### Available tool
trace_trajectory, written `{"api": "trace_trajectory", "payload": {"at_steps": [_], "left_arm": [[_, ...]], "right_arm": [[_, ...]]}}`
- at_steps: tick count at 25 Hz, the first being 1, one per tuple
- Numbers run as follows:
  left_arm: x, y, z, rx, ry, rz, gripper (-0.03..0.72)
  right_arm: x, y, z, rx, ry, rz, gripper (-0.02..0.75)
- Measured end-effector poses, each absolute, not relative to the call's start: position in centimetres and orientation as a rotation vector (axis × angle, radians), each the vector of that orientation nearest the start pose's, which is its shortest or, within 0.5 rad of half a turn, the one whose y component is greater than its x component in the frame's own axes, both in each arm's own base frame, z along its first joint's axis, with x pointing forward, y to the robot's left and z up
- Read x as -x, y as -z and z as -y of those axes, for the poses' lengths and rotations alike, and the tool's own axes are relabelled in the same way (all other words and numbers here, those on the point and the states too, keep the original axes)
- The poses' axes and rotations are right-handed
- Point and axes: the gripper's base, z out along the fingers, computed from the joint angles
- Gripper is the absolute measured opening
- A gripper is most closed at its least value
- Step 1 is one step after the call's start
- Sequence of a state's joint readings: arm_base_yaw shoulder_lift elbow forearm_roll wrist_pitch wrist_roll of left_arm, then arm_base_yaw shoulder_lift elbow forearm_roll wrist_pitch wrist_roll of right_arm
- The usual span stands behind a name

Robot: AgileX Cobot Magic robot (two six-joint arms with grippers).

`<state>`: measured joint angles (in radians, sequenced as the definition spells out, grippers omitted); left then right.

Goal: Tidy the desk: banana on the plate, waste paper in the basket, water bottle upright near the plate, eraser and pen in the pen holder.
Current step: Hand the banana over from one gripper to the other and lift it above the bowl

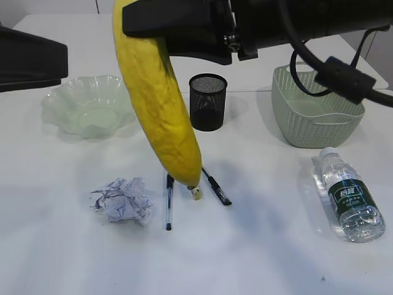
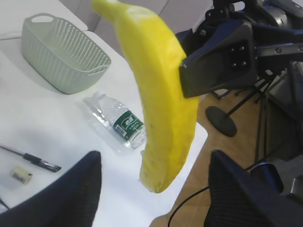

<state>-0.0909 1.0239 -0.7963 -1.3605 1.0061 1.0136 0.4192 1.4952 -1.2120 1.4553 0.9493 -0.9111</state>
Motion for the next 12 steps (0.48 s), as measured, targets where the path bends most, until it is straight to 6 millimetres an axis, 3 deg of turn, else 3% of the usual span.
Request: {"api": "trace_trajectory", "payload": {"at_steps": [8, 12], "left_arm": [[-18.6, -33.0, 12.6, -0.703, 1.274, -1.902, 0.591], [-19.2, -32.7, 13.8, -0.693, 1.304, -1.865, 0.602]], "right_arm": [[-26.0, -36.3, -19.7, 0.646, -1.472, -1.937, 0.235], [-26.0, -36.3, -19.7, 0.655, -1.466, -1.931, 0.235]]}}
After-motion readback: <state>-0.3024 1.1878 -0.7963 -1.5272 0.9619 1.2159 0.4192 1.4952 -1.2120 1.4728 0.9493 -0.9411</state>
